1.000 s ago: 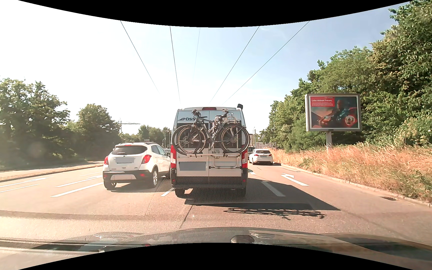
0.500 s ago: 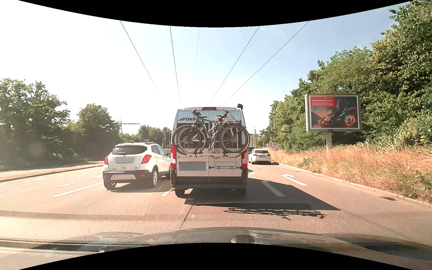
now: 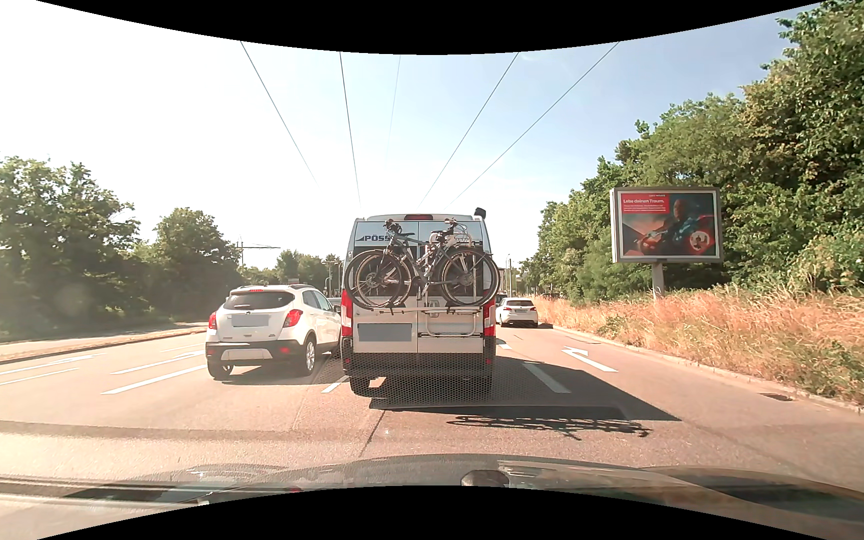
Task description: Follow the waypoints while adhering to traffic rules and regulations
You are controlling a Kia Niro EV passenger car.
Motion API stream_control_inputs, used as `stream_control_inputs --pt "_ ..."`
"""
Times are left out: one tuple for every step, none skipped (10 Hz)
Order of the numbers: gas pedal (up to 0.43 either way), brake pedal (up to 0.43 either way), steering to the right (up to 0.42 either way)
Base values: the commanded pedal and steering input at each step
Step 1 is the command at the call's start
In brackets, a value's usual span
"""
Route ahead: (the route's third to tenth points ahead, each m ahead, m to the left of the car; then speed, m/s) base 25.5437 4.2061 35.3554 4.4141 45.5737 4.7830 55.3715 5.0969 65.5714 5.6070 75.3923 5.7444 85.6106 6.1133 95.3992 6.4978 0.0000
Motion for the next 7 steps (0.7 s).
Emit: stream_control_inputs --pt "0.0 0.256 0.003" --pt "0.0 0.256 0.003" --pt "0.0 0.256 0.003" --pt "0.0 0.256 0.003" --pt "0.0 0.256 0.003" --pt "0.0 0.256 0.003" --pt "0.0 0.256 0.003"
